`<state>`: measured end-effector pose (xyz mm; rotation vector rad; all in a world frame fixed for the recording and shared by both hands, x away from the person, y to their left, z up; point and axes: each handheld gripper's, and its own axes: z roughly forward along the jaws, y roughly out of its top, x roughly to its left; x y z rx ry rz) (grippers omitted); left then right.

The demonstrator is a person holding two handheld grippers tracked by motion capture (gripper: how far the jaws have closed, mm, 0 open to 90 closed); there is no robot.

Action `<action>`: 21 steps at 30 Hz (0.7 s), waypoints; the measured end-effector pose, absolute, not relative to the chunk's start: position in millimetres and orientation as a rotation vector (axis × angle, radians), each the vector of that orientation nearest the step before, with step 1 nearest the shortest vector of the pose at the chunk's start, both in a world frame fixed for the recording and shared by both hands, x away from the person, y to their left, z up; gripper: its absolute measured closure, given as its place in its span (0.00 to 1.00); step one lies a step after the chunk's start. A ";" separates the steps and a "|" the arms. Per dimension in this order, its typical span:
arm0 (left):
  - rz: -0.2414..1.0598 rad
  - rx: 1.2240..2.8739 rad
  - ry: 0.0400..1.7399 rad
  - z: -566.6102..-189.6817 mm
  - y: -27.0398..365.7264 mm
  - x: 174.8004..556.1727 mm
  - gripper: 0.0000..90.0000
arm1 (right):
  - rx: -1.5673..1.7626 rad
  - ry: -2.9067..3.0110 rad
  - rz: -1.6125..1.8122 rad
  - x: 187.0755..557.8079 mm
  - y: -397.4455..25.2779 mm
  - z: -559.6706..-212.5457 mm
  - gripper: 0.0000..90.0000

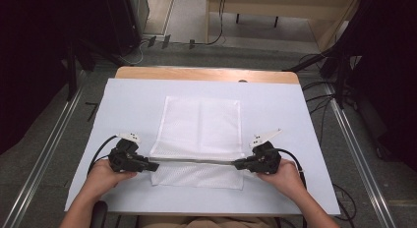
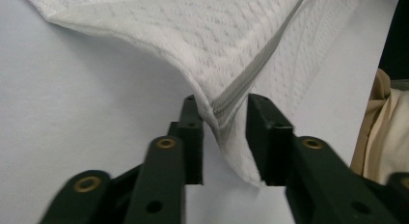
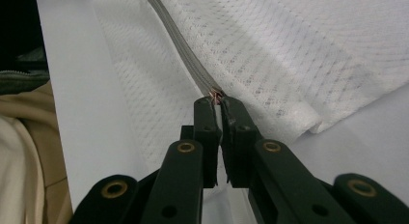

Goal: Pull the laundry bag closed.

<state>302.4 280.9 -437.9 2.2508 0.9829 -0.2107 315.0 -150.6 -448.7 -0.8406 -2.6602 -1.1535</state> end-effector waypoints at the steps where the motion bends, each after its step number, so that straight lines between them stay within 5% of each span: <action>1: -0.203 2.242 0.984 -437.7 280.6 302.1 0.73 | -0.834 -2.659 -1.154 314.9 -150.5 -448.9 0.91; 10: -0.127 2.181 1.024 -433.1 289.4 302.4 0.49 | -0.880 -2.662 -1.276 316.1 -159.2 -442.5 0.71; 21: 0.071 2.056 1.122 -425.7 305.1 304.6 0.40 | -0.990 -2.708 -1.392 322.4 -173.7 -442.0 0.51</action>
